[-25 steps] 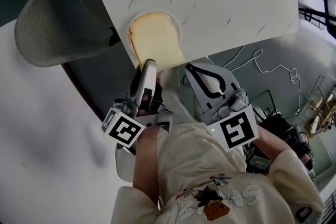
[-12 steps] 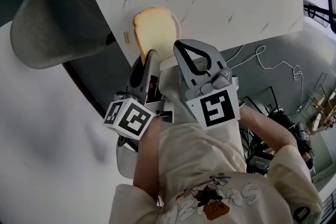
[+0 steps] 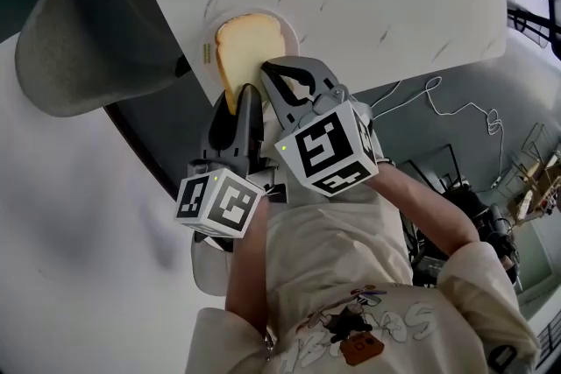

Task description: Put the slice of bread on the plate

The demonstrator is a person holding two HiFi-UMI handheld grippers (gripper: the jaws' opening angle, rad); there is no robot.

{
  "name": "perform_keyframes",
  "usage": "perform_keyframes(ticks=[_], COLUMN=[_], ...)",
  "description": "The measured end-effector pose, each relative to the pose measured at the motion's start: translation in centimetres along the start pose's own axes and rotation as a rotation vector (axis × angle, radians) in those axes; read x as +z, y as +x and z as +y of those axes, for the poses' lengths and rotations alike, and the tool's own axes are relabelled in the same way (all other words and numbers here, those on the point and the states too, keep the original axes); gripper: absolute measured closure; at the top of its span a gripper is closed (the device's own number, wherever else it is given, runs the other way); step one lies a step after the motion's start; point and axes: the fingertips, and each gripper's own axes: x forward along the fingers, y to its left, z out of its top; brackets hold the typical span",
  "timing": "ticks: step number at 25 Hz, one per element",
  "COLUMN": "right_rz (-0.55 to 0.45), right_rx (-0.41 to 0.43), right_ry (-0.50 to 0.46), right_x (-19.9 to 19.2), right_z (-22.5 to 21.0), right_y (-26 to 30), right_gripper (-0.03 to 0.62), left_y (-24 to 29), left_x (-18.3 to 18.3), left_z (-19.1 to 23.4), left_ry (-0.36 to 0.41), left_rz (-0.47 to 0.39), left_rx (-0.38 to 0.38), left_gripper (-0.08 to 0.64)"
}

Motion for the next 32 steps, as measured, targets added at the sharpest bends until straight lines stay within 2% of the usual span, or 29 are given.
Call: perform_keyframes(ticks=[3, 6, 10, 13, 16, 21, 25, 26, 30, 32], right_rz=[0.037, 0.058, -0.007, -0.028, -0.059, -0.103, -0.117, -0.119, -0.152, -0.165], right_rx=[-0.014, -0.046, -0.035, -0.021, -0.049, -0.072, -0.033, -0.019, 0.006, 0.015], right_ry=[-0.001, -0.005, 0.009, 0.043, 0.026, 0.015, 0.02, 0.016, -0.032, -0.033], right_x=[-0.5, -1.3, -0.3, 0.5, 1.6, 3.3, 4.8, 5.1, 7.0, 7.6], right_z=[0.0, -0.3, -0.4, -0.2, -0.5, -0.8, -0.6, -0.5, -0.1, 0.3], right_y=[0.6, 1.2, 1.0, 0.1, -1.8, -5.4, -7.0, -7.3, -9.1, -10.2], right_gripper=[0.588, 0.588, 0.588, 0.588, 0.588, 0.588, 0.588, 0.588, 0.588, 0.588], left_y=[-0.8, -2.4, -2.5, -3.2, -4.2, -6.2, -7.3, -7.5, -9.1, -10.1], left_x=[0.8, 2.7, 3.4, 3.7, 4.2, 5.5, 6.8, 6.9, 6.8, 6.6], left_z=[1.5, 2.3, 1.5, 1.0, -0.5, -3.0, -4.6, -5.0, -6.6, -7.7], left_ry=[-0.001, 0.061, 0.062, 0.057, 0.045, 0.072, 0.108, 0.113, 0.141, 0.156], left_rz=[-0.062, -0.133, -0.117, -0.117, -0.131, -0.128, -0.129, -0.12, -0.129, -0.123], left_rx=[0.098, 0.148, 0.079, 0.071, 0.042, 0.002, -0.023, -0.03, -0.027, -0.021], left_gripper=[0.433, 0.433, 0.433, 0.434, 0.434, 0.434, 0.44, 0.447, 0.551, 0.551])
